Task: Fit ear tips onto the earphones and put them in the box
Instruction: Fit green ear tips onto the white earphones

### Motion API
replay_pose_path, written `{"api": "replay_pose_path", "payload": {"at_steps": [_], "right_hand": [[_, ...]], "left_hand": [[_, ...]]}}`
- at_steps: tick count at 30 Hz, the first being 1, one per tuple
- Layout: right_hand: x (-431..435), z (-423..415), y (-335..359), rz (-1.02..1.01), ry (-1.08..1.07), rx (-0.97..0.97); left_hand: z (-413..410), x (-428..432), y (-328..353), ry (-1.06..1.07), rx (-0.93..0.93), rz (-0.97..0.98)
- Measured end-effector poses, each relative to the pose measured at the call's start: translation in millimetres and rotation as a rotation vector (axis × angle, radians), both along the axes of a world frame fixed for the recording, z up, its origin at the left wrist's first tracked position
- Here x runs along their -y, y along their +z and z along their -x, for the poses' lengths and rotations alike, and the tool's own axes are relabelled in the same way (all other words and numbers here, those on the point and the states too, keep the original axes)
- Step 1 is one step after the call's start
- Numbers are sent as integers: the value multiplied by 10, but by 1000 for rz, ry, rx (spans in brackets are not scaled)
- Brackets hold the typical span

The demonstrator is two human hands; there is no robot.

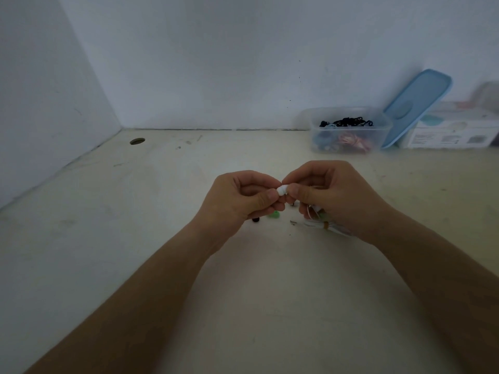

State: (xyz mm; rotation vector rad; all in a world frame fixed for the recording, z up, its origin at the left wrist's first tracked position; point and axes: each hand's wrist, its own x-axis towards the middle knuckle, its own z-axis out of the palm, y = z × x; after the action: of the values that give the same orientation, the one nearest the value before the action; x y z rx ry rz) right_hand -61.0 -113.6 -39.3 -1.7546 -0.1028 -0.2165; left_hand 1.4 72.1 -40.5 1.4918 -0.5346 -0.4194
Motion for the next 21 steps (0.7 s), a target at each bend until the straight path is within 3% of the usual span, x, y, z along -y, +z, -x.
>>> {"api": "replay_pose_path", "payload": {"at_steps": [9,21], "right_hand": [[19,9,35,0,3,0],[26,21,68,18,-13,-64]], "left_hand": [[4,1,9,-21,-7,19],[17,-4,61,-28,185,-44]]}}
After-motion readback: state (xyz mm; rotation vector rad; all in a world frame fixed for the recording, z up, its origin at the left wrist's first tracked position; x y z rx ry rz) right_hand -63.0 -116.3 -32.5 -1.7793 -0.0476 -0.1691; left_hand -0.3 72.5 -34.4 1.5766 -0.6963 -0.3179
